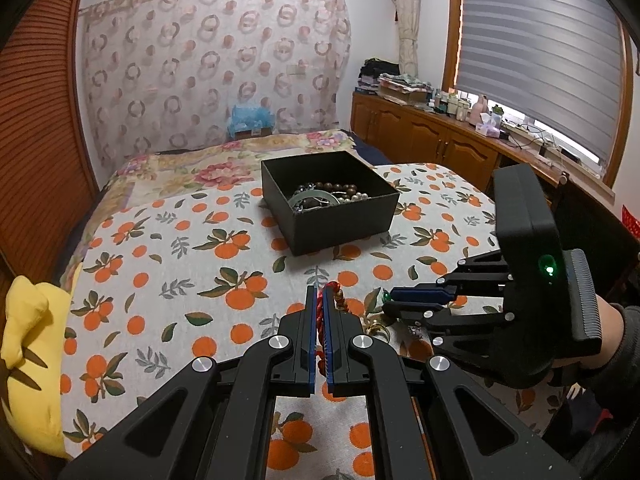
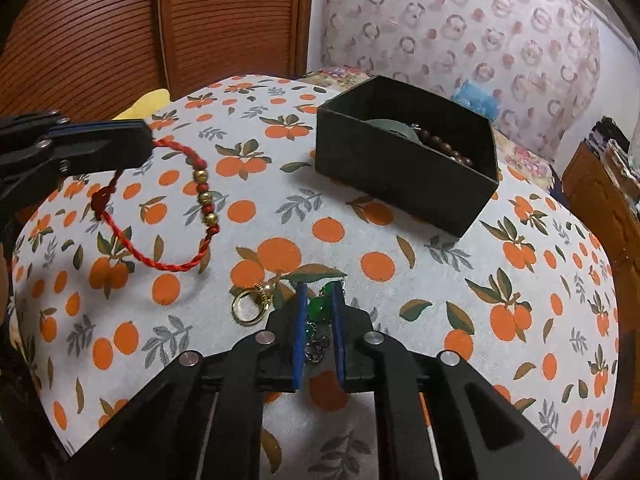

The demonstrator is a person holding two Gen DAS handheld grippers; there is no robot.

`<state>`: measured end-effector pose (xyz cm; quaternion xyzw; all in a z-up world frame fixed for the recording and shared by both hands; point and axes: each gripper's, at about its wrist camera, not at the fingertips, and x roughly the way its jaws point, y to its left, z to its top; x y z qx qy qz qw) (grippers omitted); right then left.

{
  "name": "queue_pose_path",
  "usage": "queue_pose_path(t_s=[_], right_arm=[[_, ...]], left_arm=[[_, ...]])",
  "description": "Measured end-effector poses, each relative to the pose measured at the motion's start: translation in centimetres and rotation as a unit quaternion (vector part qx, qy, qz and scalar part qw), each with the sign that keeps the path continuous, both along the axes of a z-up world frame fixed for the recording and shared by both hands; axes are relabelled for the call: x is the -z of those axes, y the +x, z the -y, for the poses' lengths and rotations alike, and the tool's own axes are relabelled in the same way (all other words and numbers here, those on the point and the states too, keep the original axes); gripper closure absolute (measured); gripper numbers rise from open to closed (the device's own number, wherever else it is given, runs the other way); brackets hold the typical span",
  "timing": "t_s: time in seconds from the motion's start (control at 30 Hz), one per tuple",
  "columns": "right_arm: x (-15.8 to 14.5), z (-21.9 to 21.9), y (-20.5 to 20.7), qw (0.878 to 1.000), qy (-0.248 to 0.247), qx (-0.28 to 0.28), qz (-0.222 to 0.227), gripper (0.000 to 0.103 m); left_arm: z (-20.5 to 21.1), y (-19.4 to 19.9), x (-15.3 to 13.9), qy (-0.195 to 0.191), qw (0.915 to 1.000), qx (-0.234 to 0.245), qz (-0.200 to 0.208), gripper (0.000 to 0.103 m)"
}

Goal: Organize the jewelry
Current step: 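Grasp the green pendant chain with the right tool while the left holds the red bracelet, then carry both pieces over the black box and open both tools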

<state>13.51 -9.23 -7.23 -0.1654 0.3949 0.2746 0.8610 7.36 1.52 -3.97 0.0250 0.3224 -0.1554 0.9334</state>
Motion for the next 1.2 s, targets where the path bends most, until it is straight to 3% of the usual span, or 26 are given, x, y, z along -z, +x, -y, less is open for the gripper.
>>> queue_pose_path(t_s=[0.23, 0.6, 0.97, 1.2], right_arm=[[-1.1, 1.0, -0.3, 0.999, 0.032, 0.003, 0.006, 0.09], [-6.7, 2.8, 0.7, 0.996, 0.067, -0.003, 0.054, 0.09], [-12.0, 3.9, 5.0, 0.991, 0.088, -0.005, 0.101, 0.09], [-12.2, 4.1, 8.2, 0.99, 0.094, -0.007, 0.101, 0.09]], left_arm=[[0.1, 0.0, 0.3, 0.001, 1.0, 0.0, 0.0, 0.101], [0.6, 2.2, -1.9, 0.001, 0.9998, 0.001, 0.022, 0.101], [1.2, 6.1, -3.7, 0.002, 0.9995, 0.001, 0.031, 0.101], [1.9, 8.6, -4.4, 0.004, 0.9994, 0.001, 0.034, 0.101]])
